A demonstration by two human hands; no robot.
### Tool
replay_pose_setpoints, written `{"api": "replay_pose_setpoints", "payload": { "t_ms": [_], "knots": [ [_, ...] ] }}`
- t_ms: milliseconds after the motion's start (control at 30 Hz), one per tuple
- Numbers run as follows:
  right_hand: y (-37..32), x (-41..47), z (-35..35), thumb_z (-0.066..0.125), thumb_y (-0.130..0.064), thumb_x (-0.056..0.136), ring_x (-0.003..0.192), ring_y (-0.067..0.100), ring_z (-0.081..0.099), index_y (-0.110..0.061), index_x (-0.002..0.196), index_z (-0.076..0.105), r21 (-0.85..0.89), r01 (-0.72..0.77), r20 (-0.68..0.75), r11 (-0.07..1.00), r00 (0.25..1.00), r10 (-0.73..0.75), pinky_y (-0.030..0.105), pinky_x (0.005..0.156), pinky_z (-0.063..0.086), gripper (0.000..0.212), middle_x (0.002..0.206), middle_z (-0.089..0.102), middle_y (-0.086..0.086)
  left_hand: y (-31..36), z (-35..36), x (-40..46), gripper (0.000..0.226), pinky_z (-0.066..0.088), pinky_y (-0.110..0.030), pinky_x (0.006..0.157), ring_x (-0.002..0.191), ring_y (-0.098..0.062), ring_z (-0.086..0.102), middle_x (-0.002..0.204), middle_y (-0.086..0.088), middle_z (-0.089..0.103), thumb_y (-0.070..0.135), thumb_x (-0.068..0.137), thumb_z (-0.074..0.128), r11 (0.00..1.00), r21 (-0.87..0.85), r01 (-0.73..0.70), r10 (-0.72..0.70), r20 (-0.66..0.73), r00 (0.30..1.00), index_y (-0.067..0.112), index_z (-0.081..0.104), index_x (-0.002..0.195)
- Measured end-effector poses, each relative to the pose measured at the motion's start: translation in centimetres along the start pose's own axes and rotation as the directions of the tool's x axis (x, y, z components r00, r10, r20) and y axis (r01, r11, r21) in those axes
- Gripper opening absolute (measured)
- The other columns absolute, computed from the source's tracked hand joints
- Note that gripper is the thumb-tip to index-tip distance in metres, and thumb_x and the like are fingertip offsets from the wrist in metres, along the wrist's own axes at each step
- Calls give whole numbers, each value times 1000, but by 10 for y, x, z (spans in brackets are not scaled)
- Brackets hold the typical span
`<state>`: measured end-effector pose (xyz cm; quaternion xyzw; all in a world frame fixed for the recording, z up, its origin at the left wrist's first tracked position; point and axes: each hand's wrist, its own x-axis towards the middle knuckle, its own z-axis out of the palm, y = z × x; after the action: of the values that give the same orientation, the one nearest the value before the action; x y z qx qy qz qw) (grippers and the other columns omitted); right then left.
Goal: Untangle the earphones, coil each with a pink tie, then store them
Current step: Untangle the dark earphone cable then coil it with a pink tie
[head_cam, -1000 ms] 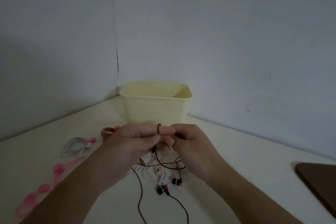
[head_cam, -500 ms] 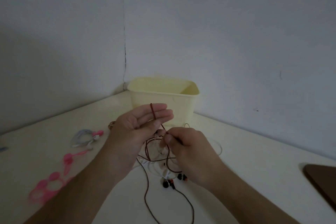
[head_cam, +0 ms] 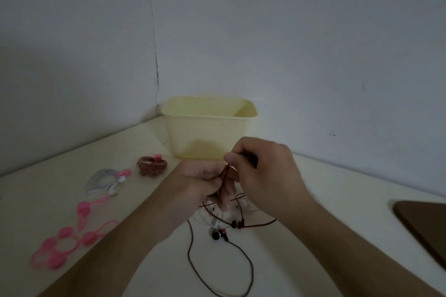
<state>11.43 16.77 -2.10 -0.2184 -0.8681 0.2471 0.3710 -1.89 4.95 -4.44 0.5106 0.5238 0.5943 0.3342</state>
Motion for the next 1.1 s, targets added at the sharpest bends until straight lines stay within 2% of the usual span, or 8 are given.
{"api": "replay_pose_setpoints", "payload": {
  "t_ms": [133, 300, 400, 467, 733, 900, 1033, 1100],
  "knots": [
    [1, 0, 2, 68, -31, 100, 60, 12, 58, -23, 73, 62, 123, -43, 4, 991, 999, 42, 38, 62, 53, 29, 64, 66, -5, 2, 0, 0, 28, 50, -33, 62, 65, -17, 53, 78, -13, 57, 7, 88, 52, 949, -308, 69, -56, 48, 997, 4, 79, 93],
    [3, 3, 5, 64, -27, 103, 65, 8, 54, -19, 73, 66, 225, -131, 93, 966, 989, 113, 37, 66, 50, 31, 69, 66, 1, 3, 1, -3, 21, 54, -31, 64, 69, -18, 61, 79, -10, 63, 7, 97, 58, 925, -381, -7, -18, -63, 998, 2, 79, 99],
    [5, -1, 12, 59, -17, 102, 61, 5, 50, -19, 76, 66, 197, -136, 161, 971, 981, 105, 29, 61, 45, 27, 65, 62, -6, 9, 2, -3, 26, 59, -29, 61, 84, -26, 75, 92, -17, 75, 7, 90, 56, 907, -413, -78, 0, -187, 982, 3, 80, 99],
    [1, -7, 17, 57, -14, 102, 58, 3, 49, -19, 79, 66, 160, -106, 218, 981, 973, 69, 21, 57, 41, 25, 63, 60, -10, 12, 3, -3, 27, 60, -29, 60, 94, -27, 78, 103, -21, 78, 8, 91, 56, 902, -414, -120, 3, -272, 962, 2, 77, 106],
    [-9, -15, 23, 49, -18, 106, 66, 12, 46, -22, 80, 54, -86, 52, 374, 995, 927, -16, 37, 64, 41, 26, 71, 52, -7, 13, 3, -3, 26, 57, -28, 56, 111, -25, 75, 115, -13, 79, -2, 107, 40, 917, -370, -146, -12, -393, 920, -2, 63, 121],
    [-14, -15, 21, 48, -37, 91, 62, 12, 45, -13, 70, 51, 226, -158, 323, 961, 943, 79, 47, 64, 40, 32, 61, 48, -3, 9, 8, -3, 20, 60, -39, 66, 113, -19, 74, 115, -5, 79, 3, 107, 45, 968, -221, -117, 26, -378, 925, 3, 62, 117],
    [-15, -17, 26, 59, -39, 99, 50, 8, 43, -22, 61, 47, 60, -89, 293, 994, 954, 68, 27, 52, 34, 43, 52, 49, -11, 10, 11, -5, 17, 64, -37, 72, 113, -17, 74, 115, -4, 79, 2, 106, 49, 976, -194, -97, 21, -360, 933, 3, 62, 115],
    [-13, -16, 29, 57, -33, 104, 47, 8, 44, -25, 59, 47, 56, -111, 264, 992, 960, 92, 26, 50, 33, 47, 50, 50, -14, 10, 10, -5, 15, 63, -36, 71, 114, -19, 74, 116, -6, 79, 1, 105, 49, 971, -217, -98, 18, -343, 939, 2, 62, 115]
  ]
}}
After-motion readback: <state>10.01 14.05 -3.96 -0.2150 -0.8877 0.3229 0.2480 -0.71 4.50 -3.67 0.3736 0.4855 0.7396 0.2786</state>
